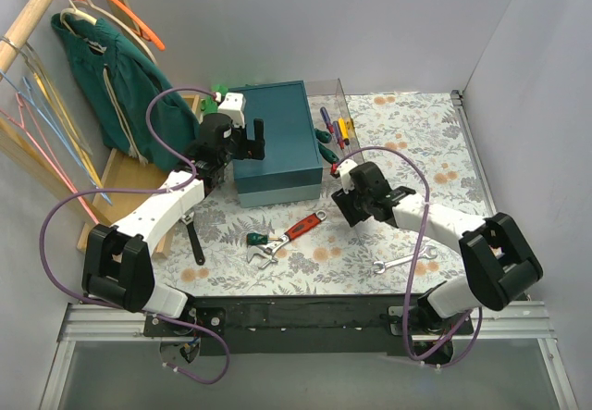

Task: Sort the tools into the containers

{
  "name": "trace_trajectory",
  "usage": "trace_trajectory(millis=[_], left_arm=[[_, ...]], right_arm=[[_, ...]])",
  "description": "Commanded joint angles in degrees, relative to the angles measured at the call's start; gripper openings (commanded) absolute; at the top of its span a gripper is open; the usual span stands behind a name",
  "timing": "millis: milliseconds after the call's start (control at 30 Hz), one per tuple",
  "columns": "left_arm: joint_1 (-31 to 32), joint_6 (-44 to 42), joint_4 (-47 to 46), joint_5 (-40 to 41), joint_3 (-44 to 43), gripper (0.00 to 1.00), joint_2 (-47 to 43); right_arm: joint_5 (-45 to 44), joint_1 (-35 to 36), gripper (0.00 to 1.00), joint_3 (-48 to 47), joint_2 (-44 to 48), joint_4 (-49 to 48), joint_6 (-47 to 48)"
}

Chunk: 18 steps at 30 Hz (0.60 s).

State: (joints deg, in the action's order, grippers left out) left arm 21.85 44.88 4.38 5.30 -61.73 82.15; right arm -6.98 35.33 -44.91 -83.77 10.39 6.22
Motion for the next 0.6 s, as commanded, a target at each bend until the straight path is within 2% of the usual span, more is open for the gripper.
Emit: trace_trajectory(millis=[0,333,567], left_arm=[[-0.2,1.1,0.0,-0.6,0.6,0.98,-3.1],[-0.2,1.2,0.5,-0.5,1.3,0.98,-3.8],[-1.3,1.0,0.7,-0.4,3.3,0.98,-5.3]], right_arm=[[-0.3,0.1,0.65,1.0,4.5,0.9,-2.2],[2.2,0.0,0.66,3.0,-0.2,-5.6,-2.7],[4.0,-1.2,0.64,3.3,-2.5,-6.5,-5.8]])
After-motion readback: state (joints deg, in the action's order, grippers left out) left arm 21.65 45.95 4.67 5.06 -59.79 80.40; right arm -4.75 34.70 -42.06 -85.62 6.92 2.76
